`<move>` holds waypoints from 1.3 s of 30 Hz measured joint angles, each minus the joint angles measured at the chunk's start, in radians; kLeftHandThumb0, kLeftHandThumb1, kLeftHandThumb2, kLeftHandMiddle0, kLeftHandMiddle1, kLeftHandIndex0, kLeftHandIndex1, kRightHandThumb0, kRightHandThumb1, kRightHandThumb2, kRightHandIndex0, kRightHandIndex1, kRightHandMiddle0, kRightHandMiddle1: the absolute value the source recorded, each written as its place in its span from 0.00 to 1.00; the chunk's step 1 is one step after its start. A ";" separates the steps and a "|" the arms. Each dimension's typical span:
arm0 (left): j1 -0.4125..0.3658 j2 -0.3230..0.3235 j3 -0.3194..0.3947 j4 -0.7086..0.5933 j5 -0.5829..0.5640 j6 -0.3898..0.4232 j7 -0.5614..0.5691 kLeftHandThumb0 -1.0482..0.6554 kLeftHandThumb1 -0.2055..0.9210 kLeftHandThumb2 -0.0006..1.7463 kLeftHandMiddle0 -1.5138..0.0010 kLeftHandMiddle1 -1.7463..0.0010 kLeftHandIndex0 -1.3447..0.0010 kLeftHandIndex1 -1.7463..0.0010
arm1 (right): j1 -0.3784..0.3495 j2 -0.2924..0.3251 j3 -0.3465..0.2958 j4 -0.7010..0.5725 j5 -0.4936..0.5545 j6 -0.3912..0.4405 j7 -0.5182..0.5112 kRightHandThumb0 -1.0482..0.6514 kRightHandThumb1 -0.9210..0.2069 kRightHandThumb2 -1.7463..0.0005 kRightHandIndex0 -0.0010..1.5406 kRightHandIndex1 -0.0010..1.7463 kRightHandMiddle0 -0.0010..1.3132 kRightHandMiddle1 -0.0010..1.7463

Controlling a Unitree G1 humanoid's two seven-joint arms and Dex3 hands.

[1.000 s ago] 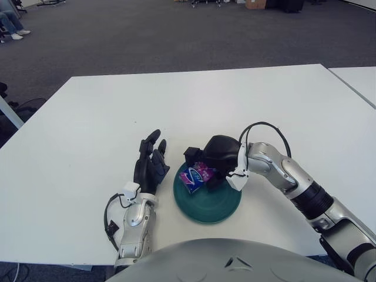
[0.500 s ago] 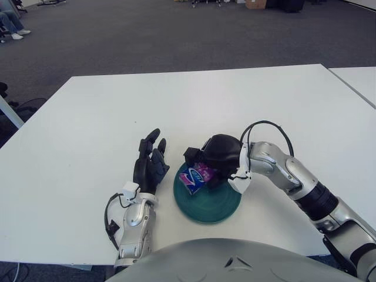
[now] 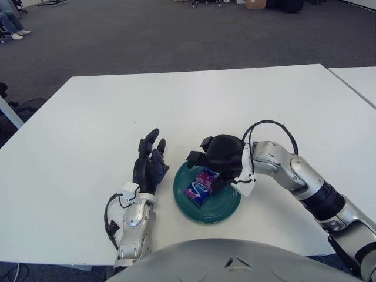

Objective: Put the gum into the plate.

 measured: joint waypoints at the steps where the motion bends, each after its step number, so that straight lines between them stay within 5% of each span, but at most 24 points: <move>1: 0.000 0.000 0.001 0.000 0.000 0.000 0.000 0.14 1.00 0.55 0.75 1.00 1.00 0.64 | -0.002 -0.001 0.000 -0.002 0.000 0.002 0.006 0.00 0.00 0.45 0.24 0.17 0.00 0.21; 15: 0.002 0.000 0.005 -0.005 0.022 0.016 0.001 0.12 1.00 0.54 0.76 1.00 1.00 0.62 | -0.007 -0.019 -0.018 -0.030 0.011 0.024 0.041 0.00 0.00 0.42 0.19 0.03 0.00 0.06; 27: 0.003 -0.001 0.006 -0.010 0.018 0.017 0.000 0.13 1.00 0.54 0.74 0.99 1.00 0.60 | 0.042 -0.003 -0.071 -0.030 0.062 0.088 0.006 0.00 0.00 0.42 0.24 0.01 0.01 0.13; 33: 0.004 -0.001 0.009 -0.010 -0.002 0.016 -0.011 0.13 1.00 0.54 0.74 0.99 1.00 0.58 | 0.125 0.088 -0.155 -0.011 0.166 0.178 -0.108 0.01 0.00 0.46 0.30 0.02 0.00 0.26; 39: 0.006 -0.001 0.009 -0.014 -0.020 0.016 -0.025 0.12 1.00 0.54 0.75 1.00 1.00 0.58 | 0.187 0.208 -0.225 0.082 0.297 0.226 -0.261 0.03 0.00 0.50 0.34 0.03 0.00 0.28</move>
